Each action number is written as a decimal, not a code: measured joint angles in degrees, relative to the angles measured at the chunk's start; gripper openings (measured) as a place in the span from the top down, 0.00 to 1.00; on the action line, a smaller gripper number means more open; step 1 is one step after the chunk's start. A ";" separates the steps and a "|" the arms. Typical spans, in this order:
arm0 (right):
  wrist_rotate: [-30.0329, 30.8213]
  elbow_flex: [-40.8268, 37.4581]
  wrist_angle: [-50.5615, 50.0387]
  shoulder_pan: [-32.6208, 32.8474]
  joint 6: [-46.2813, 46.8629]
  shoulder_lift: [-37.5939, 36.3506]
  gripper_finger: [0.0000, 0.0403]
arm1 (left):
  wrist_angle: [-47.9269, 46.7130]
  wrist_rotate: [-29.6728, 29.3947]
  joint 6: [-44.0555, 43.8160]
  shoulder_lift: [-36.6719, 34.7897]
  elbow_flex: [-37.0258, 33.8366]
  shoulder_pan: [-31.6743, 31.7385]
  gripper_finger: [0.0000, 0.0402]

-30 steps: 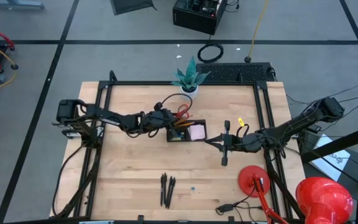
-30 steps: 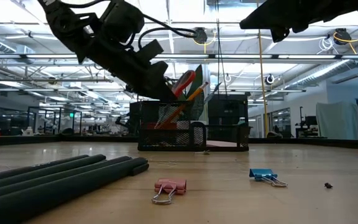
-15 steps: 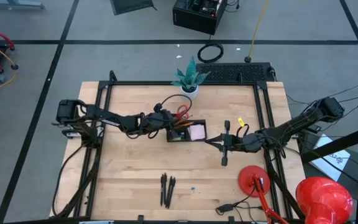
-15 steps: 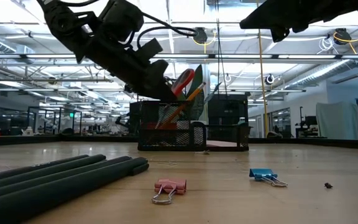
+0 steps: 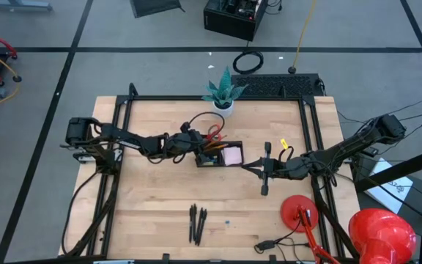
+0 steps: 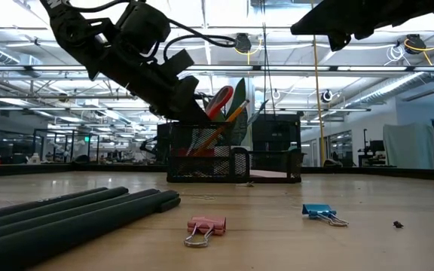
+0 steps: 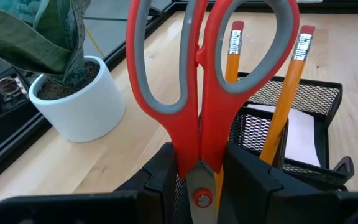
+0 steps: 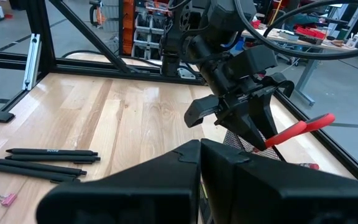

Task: Pick and place office supplies into organizer
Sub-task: Put the red scissors into the black desk organizer, then put the black pen into the black desk organizer

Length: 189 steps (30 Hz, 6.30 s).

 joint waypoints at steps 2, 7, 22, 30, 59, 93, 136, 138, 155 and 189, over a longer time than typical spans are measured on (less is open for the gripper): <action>0.00 -0.01 0.16 0.00 0.00 0.00 0.99 | 0.00 0.09 -0.26 0.00 -0.02 0.00 0.72; 0.00 -0.01 0.44 0.00 0.00 0.00 0.99 | 1.09 0.48 -0.48 0.07 -0.11 0.00 0.72; 0.00 -0.01 0.42 0.00 -0.09 0.00 0.99 | 0.82 2.60 -1.98 0.09 -0.11 -0.11 0.57; 0.00 -0.01 0.42 0.00 -0.17 0.01 0.99 | 2.13 1.35 3.45 0.15 -0.11 -0.72 0.52; -4.74 0.00 1.42 0.08 -0.42 0.00 0.99 | -38.30 -33.17 3.65 -33.99 9.60 -48.31 0.95; -4.32 0.01 4.63 -0.02 -1.09 0.00 0.99 | 45.72 23.59 4.94 -1.62 -22.36 -37.22 0.99; -4.46 0.01 -1.38 0.00 -0.33 0.28 0.99 | 40.04 25.56 8.50 -1.62 -22.27 -36.84 0.82; -5.85 0.01 -3.01 0.00 -0.20 1.11 0.99 | 38.97 27.28 10.63 -1.62 -22.27 -36.02 0.88; -25.42 2.79 12.51 0.21 -6.67 20.07 0.99 | 34.93 27.85 4.37 -1.62 -22.29 -24.32 0.99; -13.62 8.51 -14.78 -3.13 -7.52 4.78 0.99 | -41.93 0.74 -68.03 16.44 32.74 -45.95 0.88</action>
